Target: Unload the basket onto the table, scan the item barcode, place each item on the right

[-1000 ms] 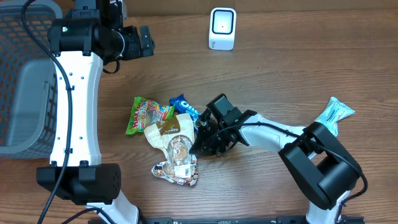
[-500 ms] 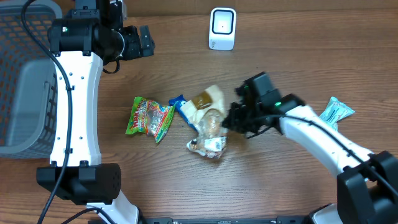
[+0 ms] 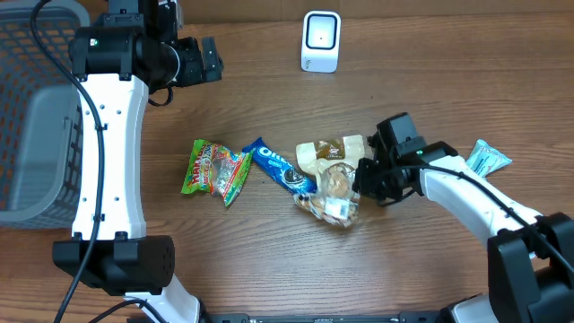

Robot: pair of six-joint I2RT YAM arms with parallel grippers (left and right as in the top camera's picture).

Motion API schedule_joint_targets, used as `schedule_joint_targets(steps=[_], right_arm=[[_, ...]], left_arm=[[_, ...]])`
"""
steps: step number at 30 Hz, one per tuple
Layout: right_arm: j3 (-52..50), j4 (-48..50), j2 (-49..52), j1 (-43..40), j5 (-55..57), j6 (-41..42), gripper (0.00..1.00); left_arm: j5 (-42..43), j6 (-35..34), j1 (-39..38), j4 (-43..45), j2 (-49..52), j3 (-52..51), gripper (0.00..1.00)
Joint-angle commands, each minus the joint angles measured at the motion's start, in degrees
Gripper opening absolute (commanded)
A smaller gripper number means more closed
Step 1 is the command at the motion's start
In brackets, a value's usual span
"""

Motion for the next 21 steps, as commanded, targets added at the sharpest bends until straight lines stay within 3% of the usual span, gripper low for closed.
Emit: schedule_joint_targets(steps=[1,2,3,5,15,21], right_arm=[[-0.85,0.57,1.42,-0.33,3.45,-5.33,0.14],[-0.83,0.76,1.57,-0.33,3.45,-6.25,0.34],[-0.83,1.01,1.57,-0.35,3.45,-6.91,0.43],[-0.17,1.05,1.55,-0.39,3.43,-7.76,0.51],[15.26,-10.16,1.55,1.22,7.67,-10.95,0.64],[15.45,-12.22,2.97,6.51,7.61,-9.6,0.65]], left_arm=[[-0.42,-0.17,-0.39,-0.02,0.22,0.52,1.0],[-0.42,-0.17,-0.39,0.0,0.22,0.52,1.0],[-0.42,-0.17,-0.39,-0.02,0.22,0.52,1.0],[-0.42,-0.17,-0.39,-0.02,0.22,0.52,1.0],[-0.42,-0.17,-0.39,-0.02,0.22,0.52,1.0],[-0.42,-0.17,-0.39,0.0,0.22,0.52,1.0]])
